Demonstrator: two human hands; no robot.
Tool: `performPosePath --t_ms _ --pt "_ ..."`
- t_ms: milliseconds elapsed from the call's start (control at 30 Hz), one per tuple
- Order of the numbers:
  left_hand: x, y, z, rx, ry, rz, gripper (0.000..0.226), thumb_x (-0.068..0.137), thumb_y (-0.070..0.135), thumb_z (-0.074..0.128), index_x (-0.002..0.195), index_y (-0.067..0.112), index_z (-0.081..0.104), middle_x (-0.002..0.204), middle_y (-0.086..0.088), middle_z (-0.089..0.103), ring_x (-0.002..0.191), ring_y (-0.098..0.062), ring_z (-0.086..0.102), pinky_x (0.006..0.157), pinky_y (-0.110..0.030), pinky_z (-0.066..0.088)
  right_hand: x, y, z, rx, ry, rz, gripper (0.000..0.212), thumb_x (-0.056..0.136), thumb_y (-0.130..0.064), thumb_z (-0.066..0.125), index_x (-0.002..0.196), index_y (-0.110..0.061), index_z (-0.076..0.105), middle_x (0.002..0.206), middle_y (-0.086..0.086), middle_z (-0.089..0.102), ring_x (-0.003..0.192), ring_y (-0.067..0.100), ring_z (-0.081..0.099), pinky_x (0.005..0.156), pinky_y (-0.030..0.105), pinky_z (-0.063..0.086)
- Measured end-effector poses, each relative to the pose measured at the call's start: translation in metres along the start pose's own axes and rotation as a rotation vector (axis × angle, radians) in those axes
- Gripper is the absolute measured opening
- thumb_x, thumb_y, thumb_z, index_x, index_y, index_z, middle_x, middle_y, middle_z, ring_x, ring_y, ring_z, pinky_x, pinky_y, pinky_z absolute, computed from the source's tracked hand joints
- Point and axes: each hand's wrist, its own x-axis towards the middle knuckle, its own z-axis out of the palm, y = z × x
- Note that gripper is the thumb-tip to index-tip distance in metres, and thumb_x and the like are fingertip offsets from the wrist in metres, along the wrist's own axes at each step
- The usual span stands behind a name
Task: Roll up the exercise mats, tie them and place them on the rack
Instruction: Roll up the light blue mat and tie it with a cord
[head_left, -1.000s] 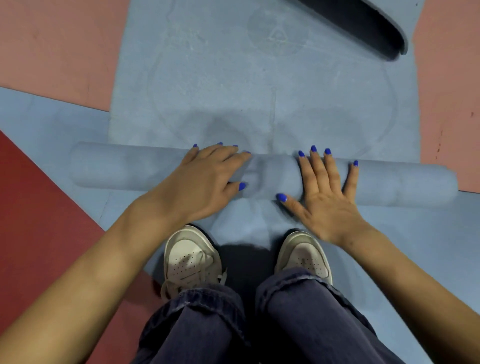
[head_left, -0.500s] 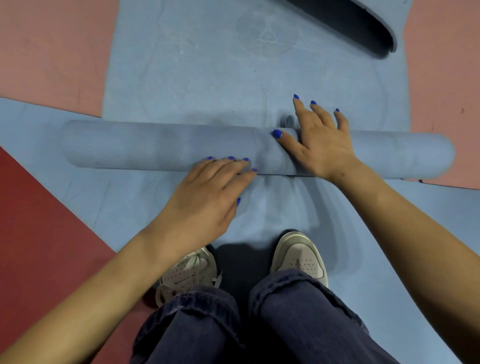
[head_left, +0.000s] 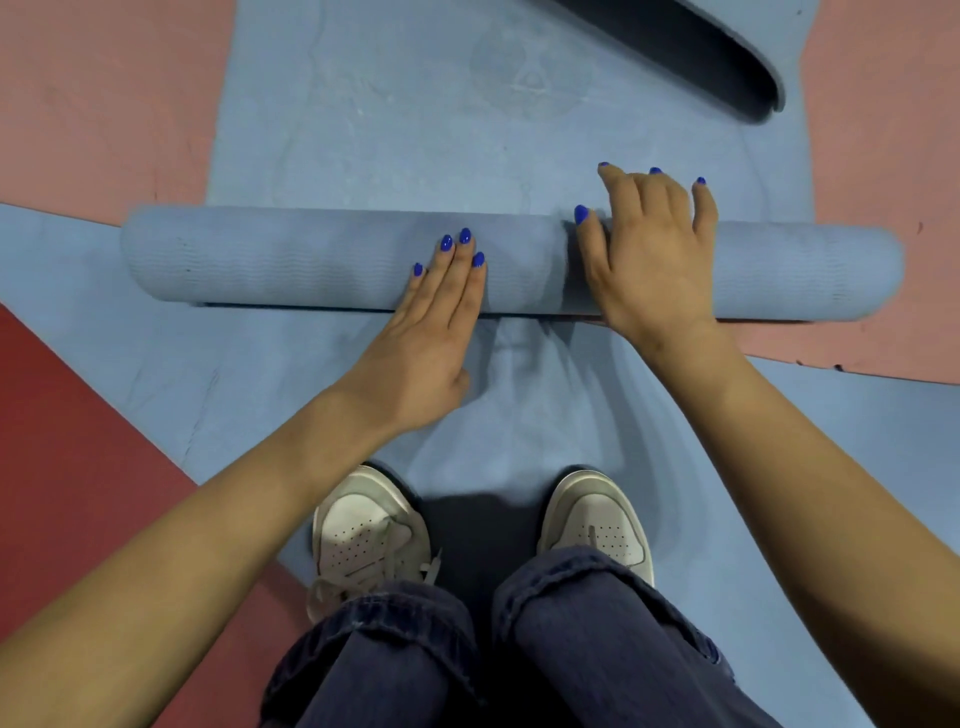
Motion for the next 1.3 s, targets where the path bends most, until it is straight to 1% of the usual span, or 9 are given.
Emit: performPosePath --t_ms 200,367,467,567,667,800,933,1133,1300 --pt "0.027 -0.003 -0.013 0.092 -0.056 -0.072 0.098 0.088 0.023 0.061 0.148 0.000 -0.014 0.155 -0.015 -0.025 0.143 -0.027 -0.025 0.112 -0.032 -0.021 -0.024 -0.002 -0.001 0.084 0.100 0.044 0.053 0.096 -0.037 0.033 0.143 -0.012 0.039 0.146 0.015 0.039 0.140 0.030 0.029 0.116 0.050 0.009" --pt "0.055 -0.013 -0.027 0.160 -0.044 -0.088 0.102 0.079 0.014 0.062 0.149 -0.001 -0.011 0.156 -0.019 -0.019 0.145 -0.032 -0.019 0.114 -0.036 -0.017 -0.038 -0.007 0.005 0.063 0.129 -0.016 0.054 0.092 -0.031 0.042 0.142 -0.010 0.040 0.147 0.015 0.039 0.139 0.030 0.030 0.114 0.057 0.008" --pt "0.072 -0.019 -0.034 0.164 -0.078 -0.100 0.115 0.075 0.022 0.074 0.149 -0.001 -0.010 0.157 -0.019 -0.017 0.145 -0.031 -0.017 0.114 -0.037 -0.015 -0.035 -0.007 0.010 0.022 0.088 -0.034 0.059 0.088 -0.028 0.045 0.143 -0.008 0.038 0.146 0.016 0.038 0.139 0.031 0.030 0.113 0.060 0.005" --pt "0.083 -0.022 -0.041 0.202 -0.137 -0.122 0.129 0.068 0.032 0.083 0.148 -0.001 -0.013 0.157 -0.019 -0.017 0.145 -0.031 -0.017 0.116 -0.040 -0.012 -0.025 -0.005 0.015 0.011 0.010 -0.055 0.066 0.085 -0.028 0.049 0.145 -0.006 0.033 0.150 0.018 0.032 0.141 0.032 0.026 0.115 0.056 0.004" --pt "0.094 -0.028 -0.048 0.260 -0.155 -0.095 0.132 0.067 0.035 0.084 0.149 0.001 -0.013 0.158 -0.018 -0.013 0.146 -0.030 -0.014 0.118 -0.040 -0.009 -0.009 -0.002 0.020 0.040 -0.082 -0.079 0.082 0.084 -0.033 0.057 0.150 -0.003 0.018 0.155 0.020 0.018 0.144 0.035 0.014 0.118 0.046 0.003" --pt "0.102 -0.038 -0.058 0.271 -0.164 -0.110 0.134 0.064 0.047 0.084 0.151 0.009 -0.011 0.159 -0.016 -0.008 0.146 -0.031 -0.014 0.116 -0.045 -0.009 0.015 -0.004 0.022 0.003 -0.138 -0.082 0.102 0.078 -0.042 0.064 0.151 -0.004 0.003 0.158 0.018 0.006 0.146 0.033 0.001 0.118 0.044 -0.005" --pt "0.095 -0.057 -0.064 0.306 -0.096 -0.220 0.135 0.063 0.058 0.079 0.151 0.015 -0.014 0.159 -0.015 -0.009 0.146 -0.032 -0.013 0.114 -0.054 -0.008 0.057 -0.006 0.018 -0.045 -0.229 -0.049 0.117 0.070 -0.053 0.073 0.151 -0.006 0.003 0.157 0.017 0.009 0.146 0.031 0.003 0.117 0.046 -0.007" --pt "0.092 -0.087 -0.069 0.228 -0.005 -0.271 0.128 0.060 0.038 0.088 0.153 0.013 0.005 0.157 -0.016 0.010 0.146 -0.031 0.005 0.117 -0.046 0.001 0.101 -0.004 0.007 -0.134 -0.388 -0.088 0.123 0.052 -0.062 0.081 0.146 -0.009 0.022 0.143 0.012 0.033 0.137 0.032 0.025 0.117 0.050 0.004" --pt "0.100 -0.083 -0.066 0.317 0.045 -0.283 0.122 0.054 0.041 0.090 0.149 0.013 0.018 0.146 -0.015 0.027 0.137 -0.034 0.023 0.112 -0.047 0.014 0.103 0.002 0.003 -0.254 -0.345 -0.181 0.104 0.058 -0.061 0.078 0.135 -0.006 0.034 0.132 0.015 0.045 0.125 0.038 0.038 0.111 0.060 0.017"
